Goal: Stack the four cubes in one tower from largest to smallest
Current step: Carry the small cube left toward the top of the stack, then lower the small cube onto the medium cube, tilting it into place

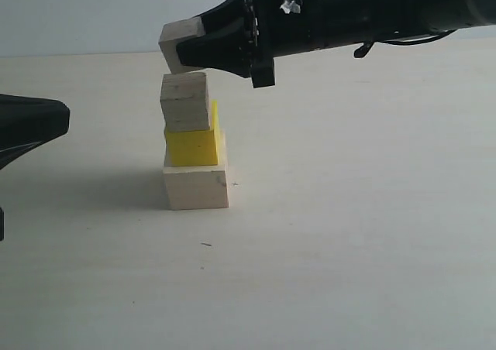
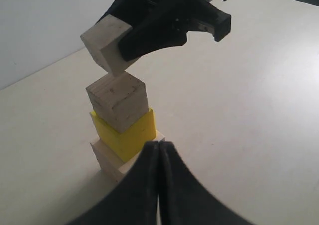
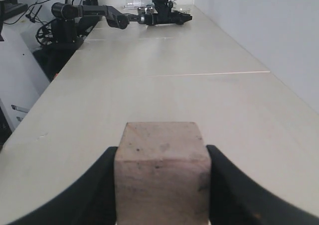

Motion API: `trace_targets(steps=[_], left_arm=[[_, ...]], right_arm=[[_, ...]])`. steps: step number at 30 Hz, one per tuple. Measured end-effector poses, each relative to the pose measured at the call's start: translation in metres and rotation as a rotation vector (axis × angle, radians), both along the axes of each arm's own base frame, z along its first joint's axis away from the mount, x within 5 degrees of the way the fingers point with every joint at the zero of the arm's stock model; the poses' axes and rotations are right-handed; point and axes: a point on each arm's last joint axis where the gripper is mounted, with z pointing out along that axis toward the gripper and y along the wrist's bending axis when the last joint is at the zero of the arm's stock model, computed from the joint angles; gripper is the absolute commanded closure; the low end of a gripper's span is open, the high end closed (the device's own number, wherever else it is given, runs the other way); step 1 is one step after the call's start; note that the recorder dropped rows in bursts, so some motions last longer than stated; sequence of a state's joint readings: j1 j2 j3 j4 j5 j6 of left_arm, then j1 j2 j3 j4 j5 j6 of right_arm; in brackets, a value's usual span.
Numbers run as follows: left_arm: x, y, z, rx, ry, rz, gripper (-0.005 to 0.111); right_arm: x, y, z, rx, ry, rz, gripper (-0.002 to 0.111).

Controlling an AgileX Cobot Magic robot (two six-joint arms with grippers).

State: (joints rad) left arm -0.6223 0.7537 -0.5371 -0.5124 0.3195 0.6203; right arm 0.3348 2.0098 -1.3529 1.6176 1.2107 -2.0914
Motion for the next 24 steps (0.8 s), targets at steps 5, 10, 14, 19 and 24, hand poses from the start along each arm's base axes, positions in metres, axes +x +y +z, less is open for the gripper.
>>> trace_targets(steps=[5,10,14,19,24], left_arm=[[0.000,0.000,0.000,0.006,-0.005,-0.001,0.107],[0.000,0.001,0.000,0.021,-0.015,-0.003,0.107],[0.001,0.001,0.000,0.026,-0.023,-0.003,0.107],[0.001,0.001,0.000,0.025,-0.024,-0.002,0.107],[0.001,0.001,0.000,0.025,-0.024,-0.002,0.107]], right_arm=[[-0.002,0.003,0.000,0.000,0.000,0.010,0.108],[-0.004,0.006,0.000,0.000,0.000,0.018,0.108],[-0.004,0.006,0.000,0.000,-0.002,0.018,0.108],[-0.002,0.007,-0.007,0.000,0.016,0.014,0.108],[-0.001,0.007,-0.010,-0.002,0.025,0.013,0.108]])
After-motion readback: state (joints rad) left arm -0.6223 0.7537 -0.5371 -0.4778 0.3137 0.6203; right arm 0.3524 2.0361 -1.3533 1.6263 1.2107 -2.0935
